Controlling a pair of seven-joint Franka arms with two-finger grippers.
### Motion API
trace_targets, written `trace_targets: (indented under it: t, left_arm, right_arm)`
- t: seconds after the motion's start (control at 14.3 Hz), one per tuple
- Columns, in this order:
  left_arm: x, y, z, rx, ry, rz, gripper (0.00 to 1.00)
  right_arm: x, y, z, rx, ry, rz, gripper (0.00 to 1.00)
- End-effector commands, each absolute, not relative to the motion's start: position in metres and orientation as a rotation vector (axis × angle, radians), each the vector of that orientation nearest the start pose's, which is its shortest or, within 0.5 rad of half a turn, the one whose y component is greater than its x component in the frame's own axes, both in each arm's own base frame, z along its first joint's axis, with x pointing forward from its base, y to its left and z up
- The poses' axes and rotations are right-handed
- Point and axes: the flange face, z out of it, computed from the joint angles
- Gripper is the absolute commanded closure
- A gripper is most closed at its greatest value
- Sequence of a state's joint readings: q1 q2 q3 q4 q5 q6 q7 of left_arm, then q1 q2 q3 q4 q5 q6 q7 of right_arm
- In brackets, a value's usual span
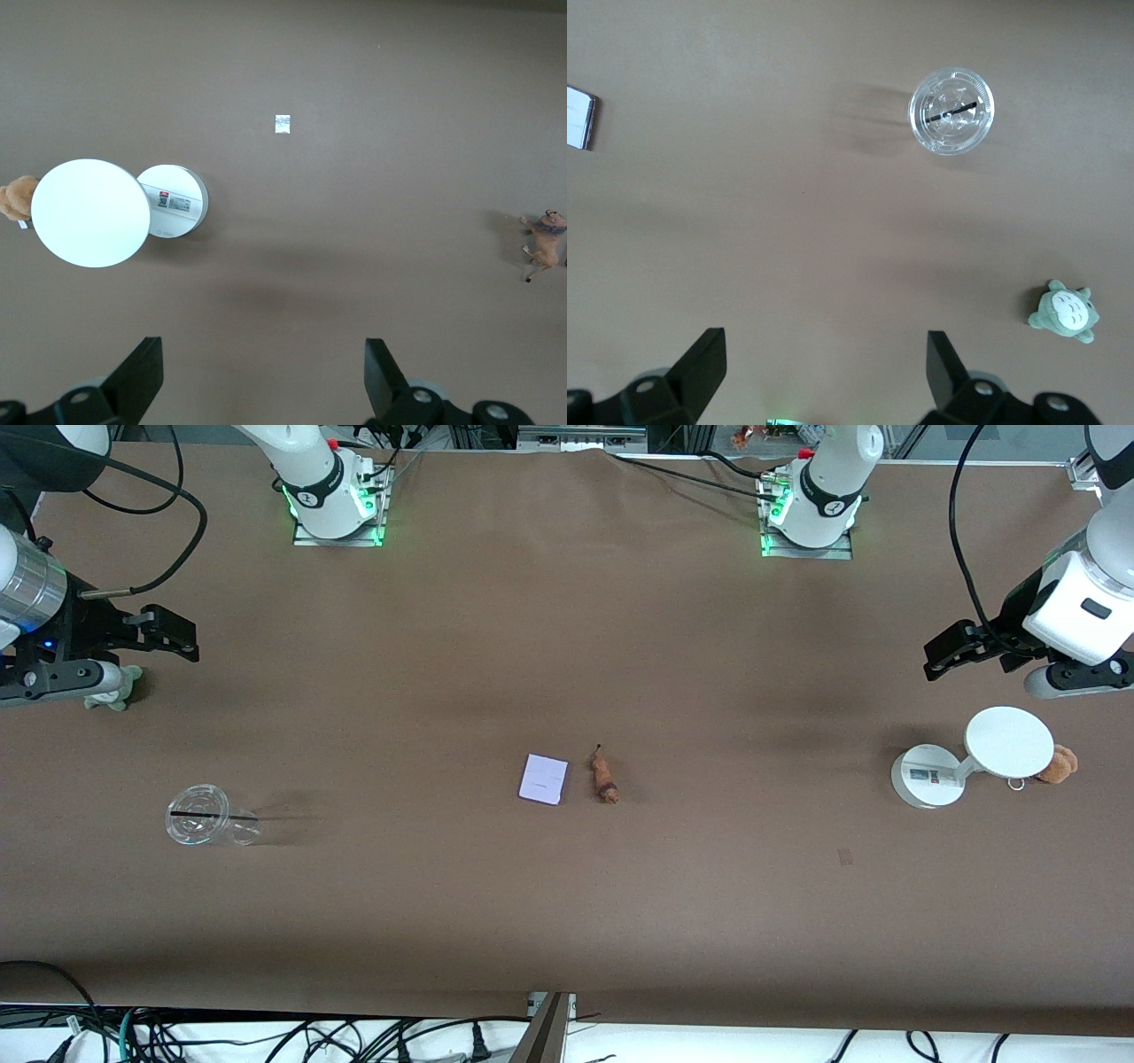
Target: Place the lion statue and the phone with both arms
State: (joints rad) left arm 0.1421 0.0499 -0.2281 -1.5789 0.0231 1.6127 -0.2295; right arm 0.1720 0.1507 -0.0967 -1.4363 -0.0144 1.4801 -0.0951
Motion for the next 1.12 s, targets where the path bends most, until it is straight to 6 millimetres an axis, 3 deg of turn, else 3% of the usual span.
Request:
trace_targets:
  t: [0.0, 0.35, 1.05]
  left_arm:
    - [0.572, -0.046, 0.6, -3.127, -0.242, 0.035, 0.0]
    - [0.572, -0.037, 0.603, -3.135, -0.302, 0.032, 0.0]
    - [0.577, -0.05, 0.587, -3.138, -0.266, 0.077, 0.0]
  right_arm:
    - [0.59, 0.047, 0.6, -3.161, -0.259, 0.155, 0.0]
    - [0.59, 0.047, 0.6, -3.161, -0.259, 0.155, 0.0]
    - [0.59, 0.047, 0.6, -3.161, -0.259, 0.155, 0.0]
